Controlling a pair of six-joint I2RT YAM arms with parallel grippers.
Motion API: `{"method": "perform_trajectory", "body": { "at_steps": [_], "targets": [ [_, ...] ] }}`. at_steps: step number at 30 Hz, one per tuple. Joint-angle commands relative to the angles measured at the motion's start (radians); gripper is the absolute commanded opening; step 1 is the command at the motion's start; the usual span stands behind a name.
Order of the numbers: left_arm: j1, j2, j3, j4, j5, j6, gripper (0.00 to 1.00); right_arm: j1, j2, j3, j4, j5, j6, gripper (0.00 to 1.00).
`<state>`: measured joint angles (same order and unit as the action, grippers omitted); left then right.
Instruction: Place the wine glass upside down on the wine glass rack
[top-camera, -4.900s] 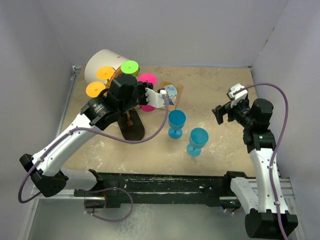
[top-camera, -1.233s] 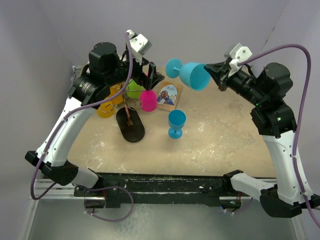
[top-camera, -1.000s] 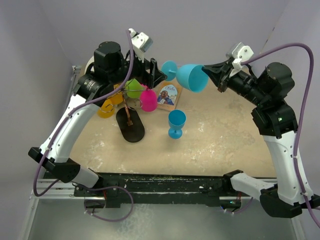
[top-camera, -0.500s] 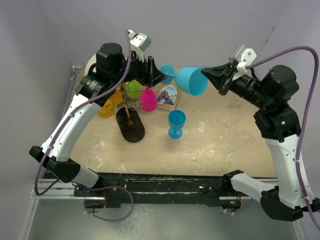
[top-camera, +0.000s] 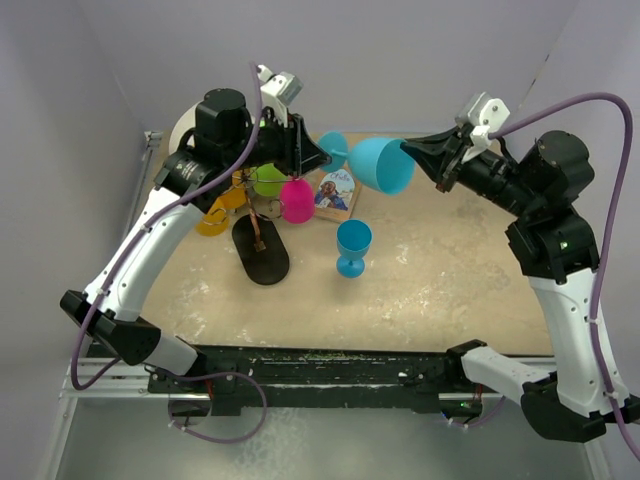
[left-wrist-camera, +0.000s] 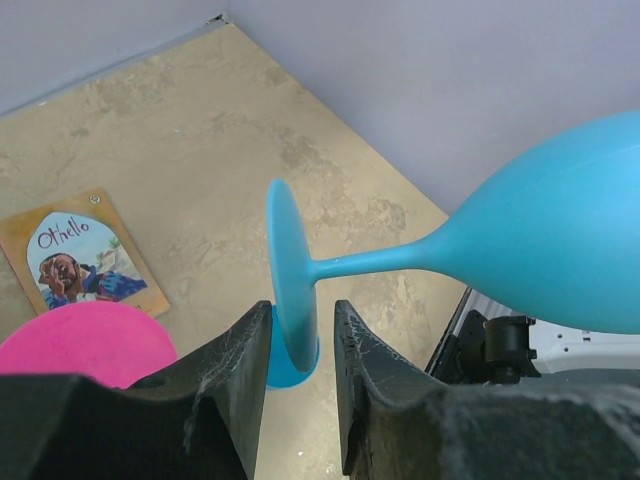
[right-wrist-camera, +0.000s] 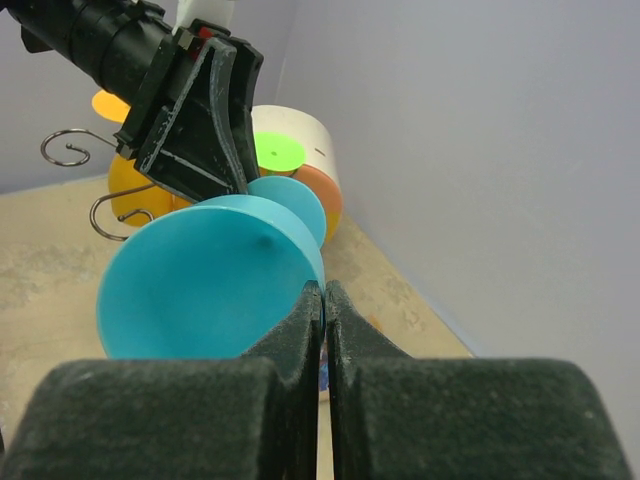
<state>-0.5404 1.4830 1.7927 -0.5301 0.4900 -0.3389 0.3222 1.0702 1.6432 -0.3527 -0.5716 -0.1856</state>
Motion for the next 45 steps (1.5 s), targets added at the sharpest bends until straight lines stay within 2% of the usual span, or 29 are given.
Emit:
{"method": "perform_trajectory", "body": {
  "at_steps": [1, 9, 14, 20, 27, 35, 40, 45],
  "targets": [
    [0.013, -0.031, 0.002, 0.059, 0.033, -0.03, 0.33, -0.003, -0.01, -0.001, 0.058, -0.009, 0.003, 0.0],
    [0.022, -0.039, -0.004, 0.064, 0.043, -0.035, 0.2, -0.003, -0.012, -0.006, 0.057, -0.014, -0.006, 0.0],
    [0.026, -0.041, -0.005, 0.068, 0.055, -0.035, 0.01, -0.003, -0.013, -0.008, 0.057, -0.024, -0.008, 0.0],
    [0.043, -0.058, -0.008, 0.076, 0.078, -0.035, 0.0, -0.013, -0.03, -0.035, 0.04, -0.038, -0.043, 0.02],
    [0.068, -0.088, -0.006, 0.07, 0.081, -0.021, 0.0, -0.046, -0.068, -0.063, -0.007, -0.07, -0.088, 0.3],
    [0.081, -0.132, -0.002, 0.034, 0.028, 0.06, 0.0, -0.096, -0.113, -0.063, -0.051, -0.1, -0.119, 0.78],
    [0.085, -0.181, 0.014, -0.02, -0.026, 0.176, 0.0, -0.144, -0.147, -0.084, -0.072, -0.097, -0.125, 0.85],
    [0.083, -0.23, 0.035, -0.124, -0.087, 0.401, 0.0, -0.178, -0.177, -0.145, -0.092, -0.04, -0.155, 0.87]
  ]
}}
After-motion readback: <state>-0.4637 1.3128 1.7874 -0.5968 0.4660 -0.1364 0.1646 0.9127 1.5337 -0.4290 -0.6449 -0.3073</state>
